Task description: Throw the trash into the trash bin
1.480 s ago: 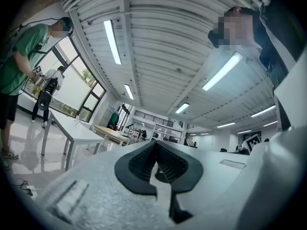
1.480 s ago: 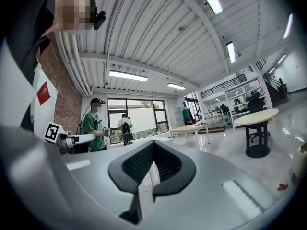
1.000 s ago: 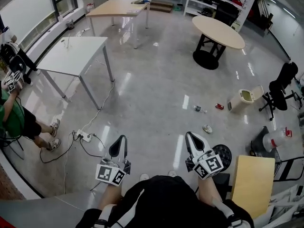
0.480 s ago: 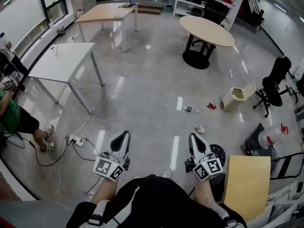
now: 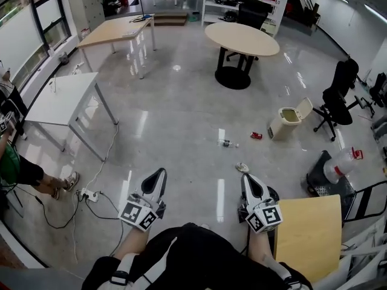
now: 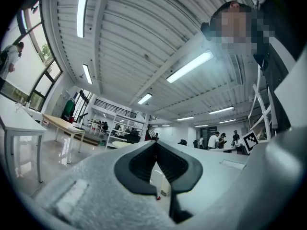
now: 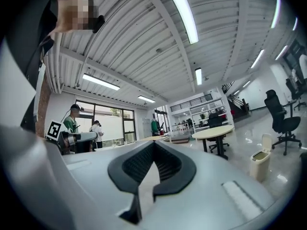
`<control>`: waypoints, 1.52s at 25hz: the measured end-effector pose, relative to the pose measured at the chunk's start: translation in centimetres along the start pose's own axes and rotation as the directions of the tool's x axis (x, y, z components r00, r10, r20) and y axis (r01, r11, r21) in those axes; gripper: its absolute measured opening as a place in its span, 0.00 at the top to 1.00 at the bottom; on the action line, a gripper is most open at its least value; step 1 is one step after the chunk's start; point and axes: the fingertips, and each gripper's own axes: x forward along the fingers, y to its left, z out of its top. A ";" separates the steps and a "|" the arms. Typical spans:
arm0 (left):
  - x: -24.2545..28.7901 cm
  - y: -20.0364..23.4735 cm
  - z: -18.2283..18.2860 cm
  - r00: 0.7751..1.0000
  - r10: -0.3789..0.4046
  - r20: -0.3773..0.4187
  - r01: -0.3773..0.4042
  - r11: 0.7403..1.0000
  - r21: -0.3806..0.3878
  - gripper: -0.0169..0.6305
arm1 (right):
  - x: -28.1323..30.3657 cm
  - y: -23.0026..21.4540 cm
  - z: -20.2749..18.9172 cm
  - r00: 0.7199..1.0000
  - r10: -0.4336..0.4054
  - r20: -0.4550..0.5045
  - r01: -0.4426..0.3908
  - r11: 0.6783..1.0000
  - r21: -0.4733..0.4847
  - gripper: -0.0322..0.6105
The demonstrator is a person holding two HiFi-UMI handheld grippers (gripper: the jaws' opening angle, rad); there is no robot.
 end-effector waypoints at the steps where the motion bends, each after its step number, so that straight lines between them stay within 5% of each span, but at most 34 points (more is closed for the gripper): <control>1: 1.0 -0.7 0.0 1.000 -0.015 0.003 0.015 1.000 -0.001 0.97 | -0.6 -1.0 0.2 1.000 -0.016 0.003 0.016 1.000 0.001 0.94; 17: 12.1 -12.0 -3.1 0.958 -0.279 -0.062 0.279 0.960 -0.023 0.97 | -7.4 -11.4 1.2 0.981 -0.183 0.058 0.179 0.982 0.064 0.94; 31: 19.7 -14.0 -6.9 0.906 -0.413 -0.093 0.411 0.911 -0.042 0.97 | -9.1 -16.3 1.8 0.939 -0.334 0.078 0.328 0.942 0.077 0.94; 35: 22.8 -13.6 -8.1 0.855 -0.503 -0.125 0.516 0.848 0.121 0.97 | -7.5 -18.1 2.1 0.907 -0.412 0.082 0.408 0.911 0.065 0.94; 38: 25.6 -12.9 -7.7 0.825 -0.553 -0.113 0.564 0.818 0.117 0.97 | -5.6 -19.6 2.6 0.885 -0.456 0.089 0.455 0.890 0.035 0.94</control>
